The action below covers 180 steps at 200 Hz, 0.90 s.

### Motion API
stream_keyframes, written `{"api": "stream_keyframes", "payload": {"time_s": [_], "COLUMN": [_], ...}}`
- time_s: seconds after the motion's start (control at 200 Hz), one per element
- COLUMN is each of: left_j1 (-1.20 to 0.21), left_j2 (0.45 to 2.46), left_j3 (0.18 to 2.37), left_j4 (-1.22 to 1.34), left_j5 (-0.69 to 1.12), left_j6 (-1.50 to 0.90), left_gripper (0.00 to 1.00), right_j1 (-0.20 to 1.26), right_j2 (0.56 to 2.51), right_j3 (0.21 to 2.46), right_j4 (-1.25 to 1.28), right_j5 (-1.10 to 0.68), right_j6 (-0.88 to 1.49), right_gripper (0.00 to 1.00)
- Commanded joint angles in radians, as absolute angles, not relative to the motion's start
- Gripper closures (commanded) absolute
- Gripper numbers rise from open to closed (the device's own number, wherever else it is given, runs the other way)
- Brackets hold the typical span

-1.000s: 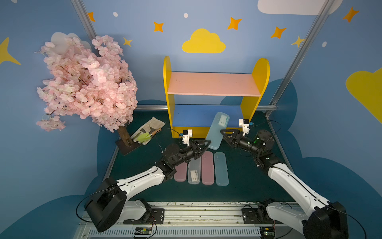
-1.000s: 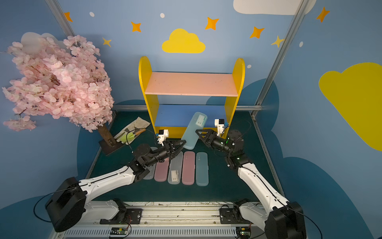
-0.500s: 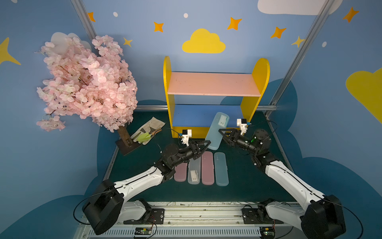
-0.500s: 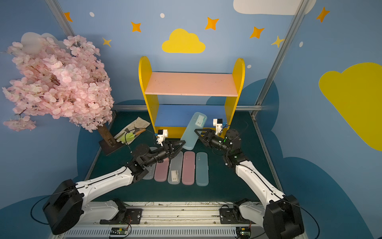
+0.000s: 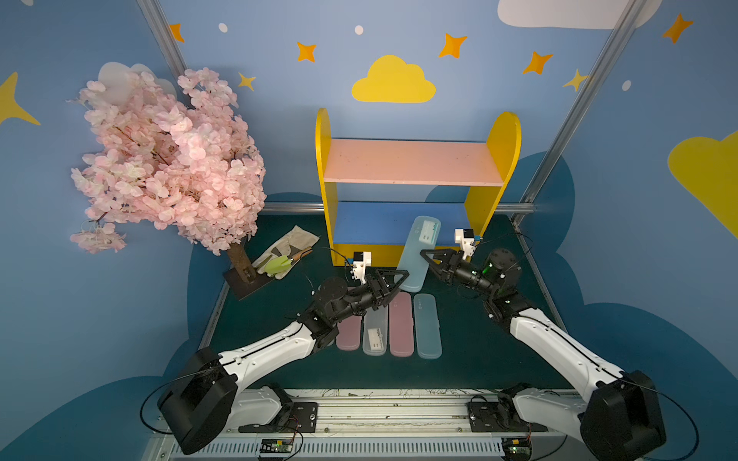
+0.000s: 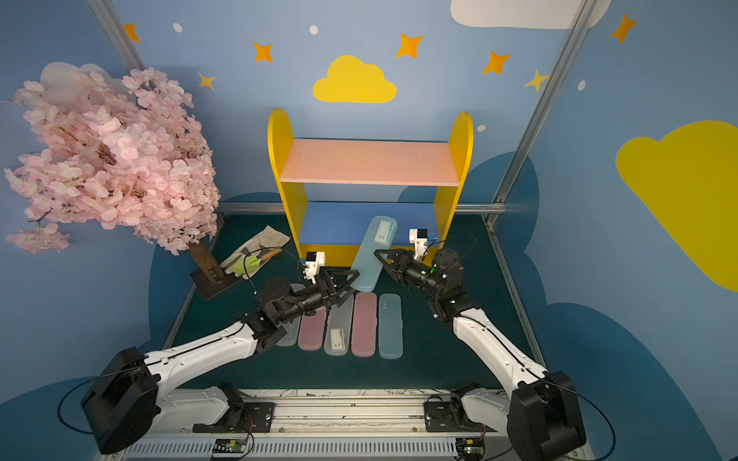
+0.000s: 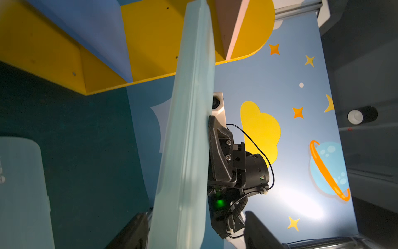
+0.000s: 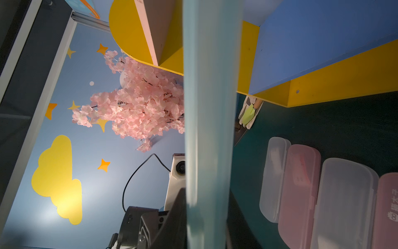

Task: Remove the pencil cases from the shelf
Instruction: Place the pencil case at the center of the board.

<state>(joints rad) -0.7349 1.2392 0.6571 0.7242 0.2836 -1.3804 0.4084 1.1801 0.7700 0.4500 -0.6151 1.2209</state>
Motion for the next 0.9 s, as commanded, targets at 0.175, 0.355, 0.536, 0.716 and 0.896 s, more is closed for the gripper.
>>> {"api": "stream_keyframes", "payload": {"time_s": [0.175, 0.355, 0.536, 0.716, 0.896], "left_j1": [-0.724, -0.719, -0.712, -0.698, -0.687], "left_j2": [1.030, 0.898, 0.799, 0.765, 0.774], "left_j3": [0.691, 0.665, 0.599, 0.568, 0.558], "left_j4": [0.257, 0.069, 0.015, 0.000, 0.007], "left_j5": [0.105, -0.002, -0.074, -0.086, -0.076], "left_j6": [-1.130, -1.006, -0.988, -0.989, -0.992], "left_gripper": [0.10, 0.08, 0.05, 0.04, 0.04], "right_j1": [0.360, 0.290, 0.215, 0.138, 0.077], "right_j2": [1.127, 1.055, 0.989, 0.995, 1.060], "right_j3": [0.743, 0.698, 0.636, 0.630, 0.662], "right_j4": [0.119, -0.136, -0.305, -0.414, -0.508], "right_j5": [-0.630, -0.598, -0.530, -0.511, -0.519], "right_j6": [0.933, 0.696, 0.525, 0.392, 0.326], "right_gripper": [0.82, 0.81, 0.81, 0.81, 0.82]}}
